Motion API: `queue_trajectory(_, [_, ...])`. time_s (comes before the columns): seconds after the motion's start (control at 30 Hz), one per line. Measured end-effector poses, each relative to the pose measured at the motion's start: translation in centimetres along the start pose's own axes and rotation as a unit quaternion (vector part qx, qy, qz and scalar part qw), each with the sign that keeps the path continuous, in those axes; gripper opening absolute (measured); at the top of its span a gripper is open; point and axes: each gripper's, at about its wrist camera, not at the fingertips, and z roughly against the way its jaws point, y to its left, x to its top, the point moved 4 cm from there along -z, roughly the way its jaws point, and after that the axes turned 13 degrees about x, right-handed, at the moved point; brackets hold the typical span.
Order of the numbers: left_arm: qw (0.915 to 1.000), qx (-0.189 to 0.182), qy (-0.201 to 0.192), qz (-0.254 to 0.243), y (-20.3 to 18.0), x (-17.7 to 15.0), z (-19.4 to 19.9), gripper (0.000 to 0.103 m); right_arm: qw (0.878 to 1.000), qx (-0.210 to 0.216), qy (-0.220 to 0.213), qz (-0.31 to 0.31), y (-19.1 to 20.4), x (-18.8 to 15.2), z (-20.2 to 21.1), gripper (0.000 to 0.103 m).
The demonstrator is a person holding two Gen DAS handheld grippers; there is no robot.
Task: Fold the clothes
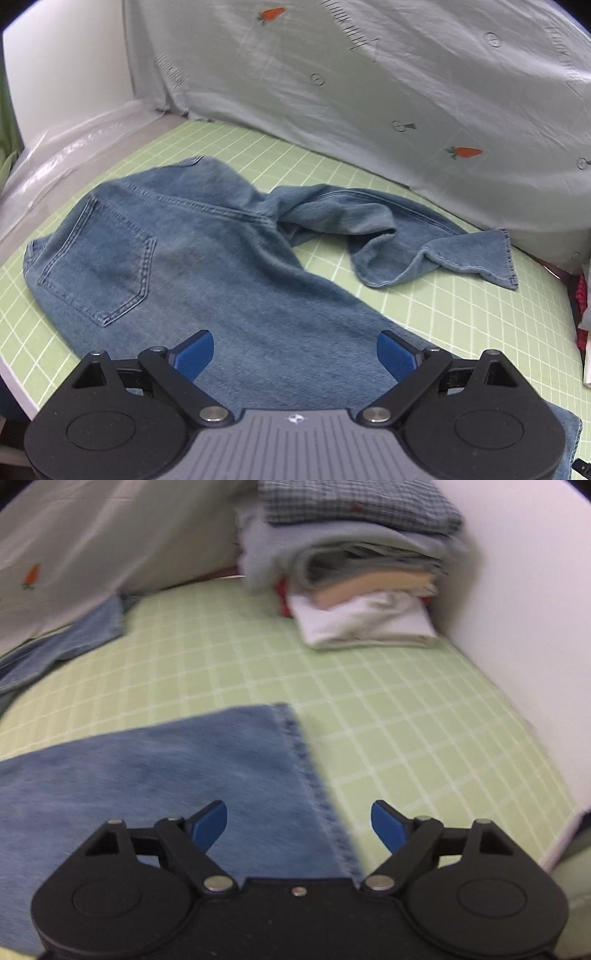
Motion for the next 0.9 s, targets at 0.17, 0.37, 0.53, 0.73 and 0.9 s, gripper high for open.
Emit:
queue_trajectory(0.17, [0.9996,0.022,0.003,-0.016,2.7,1.8,-1.7,0.095,0.998,0.058,-0.022,0.014,6.5,3.5,-1.8,0.103])
queue_trajectory(0.37, [0.9993,0.034,0.012,0.012,6.1,6.7,-6.1,0.095,0.990,0.128,-0.044,-0.034,14.3,7.6,-4.6,0.103])
queue_trajectory(0.53, [0.9993,0.033,0.002,0.018,7.4,11.7,-10.5,0.095,0.983,0.171,-0.031,-0.058,20.2,11.4,-8.9,0.103])
queue_trajectory(0.73, [0.9967,0.033,0.033,0.067,7.9,16.8,-17.6,0.095,0.979,0.176,0.005,-0.102,26.1,16.2,-16.5,0.102])
queue_trajectory(0.9, [0.9918,0.056,0.065,0.095,7.7,17.6,-21.2,0.086,0.972,0.180,0.043,-0.148,28.4,17.8,-21.4,0.068])
